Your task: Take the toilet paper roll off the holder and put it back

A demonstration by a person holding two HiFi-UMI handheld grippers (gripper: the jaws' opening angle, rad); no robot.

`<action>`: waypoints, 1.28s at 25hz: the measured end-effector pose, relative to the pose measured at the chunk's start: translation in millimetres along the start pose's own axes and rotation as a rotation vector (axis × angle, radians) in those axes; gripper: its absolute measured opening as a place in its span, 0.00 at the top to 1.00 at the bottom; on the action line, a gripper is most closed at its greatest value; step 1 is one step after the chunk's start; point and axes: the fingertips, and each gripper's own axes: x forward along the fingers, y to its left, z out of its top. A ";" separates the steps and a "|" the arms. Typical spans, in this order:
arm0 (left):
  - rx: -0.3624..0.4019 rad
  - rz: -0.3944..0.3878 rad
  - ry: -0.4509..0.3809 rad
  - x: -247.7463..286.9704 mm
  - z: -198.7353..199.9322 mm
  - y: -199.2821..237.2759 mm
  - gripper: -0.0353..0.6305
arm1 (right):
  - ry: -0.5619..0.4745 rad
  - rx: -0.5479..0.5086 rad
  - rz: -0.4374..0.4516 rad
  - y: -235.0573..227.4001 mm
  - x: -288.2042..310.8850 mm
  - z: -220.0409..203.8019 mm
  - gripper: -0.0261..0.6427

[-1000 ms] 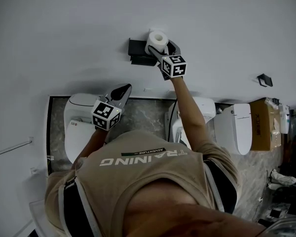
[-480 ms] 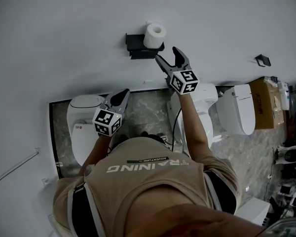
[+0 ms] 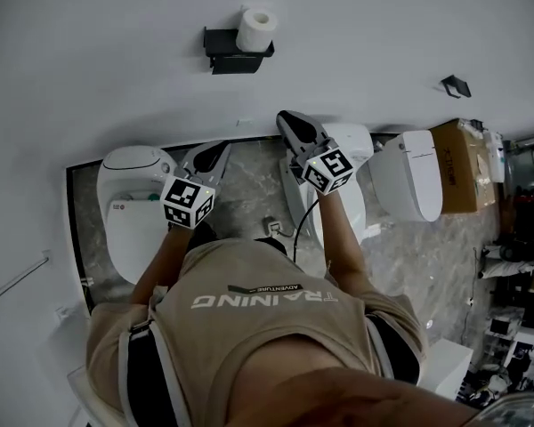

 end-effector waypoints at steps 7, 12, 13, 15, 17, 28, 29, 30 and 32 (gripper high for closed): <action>0.015 0.079 0.019 -22.8 -10.7 -71.5 0.95 | 0.029 -0.071 0.103 63.6 -82.0 -19.3 0.94; -0.021 0.076 0.071 -29.2 -41.7 -142.3 0.95 | 0.041 -0.018 0.134 92.9 -151.7 -42.4 0.94; -0.022 0.080 0.088 -33.0 -49.8 -154.2 0.95 | 0.042 -0.001 0.121 95.5 -162.8 -48.6 0.94; -0.029 0.092 0.121 -45.1 -63.9 -172.8 0.95 | 0.051 0.037 0.096 101.5 -180.5 -65.0 0.94; -0.033 0.105 0.147 -56.8 -72.6 -187.4 0.95 | 0.061 0.088 0.081 105.7 -196.9 -81.6 0.94; -0.039 0.184 0.140 -126.7 -71.5 -193.4 0.95 | -0.018 0.305 -0.024 134.3 -234.2 -82.3 0.94; -0.044 0.173 0.133 -126.9 -71.0 -195.0 0.95 | -0.018 0.304 -0.020 136.5 -235.3 -78.4 0.94; -0.038 0.160 0.123 -128.4 -67.7 -196.4 0.95 | -0.024 0.306 -0.017 141.3 -235.3 -74.2 0.94; 0.004 0.132 0.103 -132.1 -57.5 -196.7 0.95 | -0.056 0.331 -0.007 153.2 -233.4 -64.4 0.94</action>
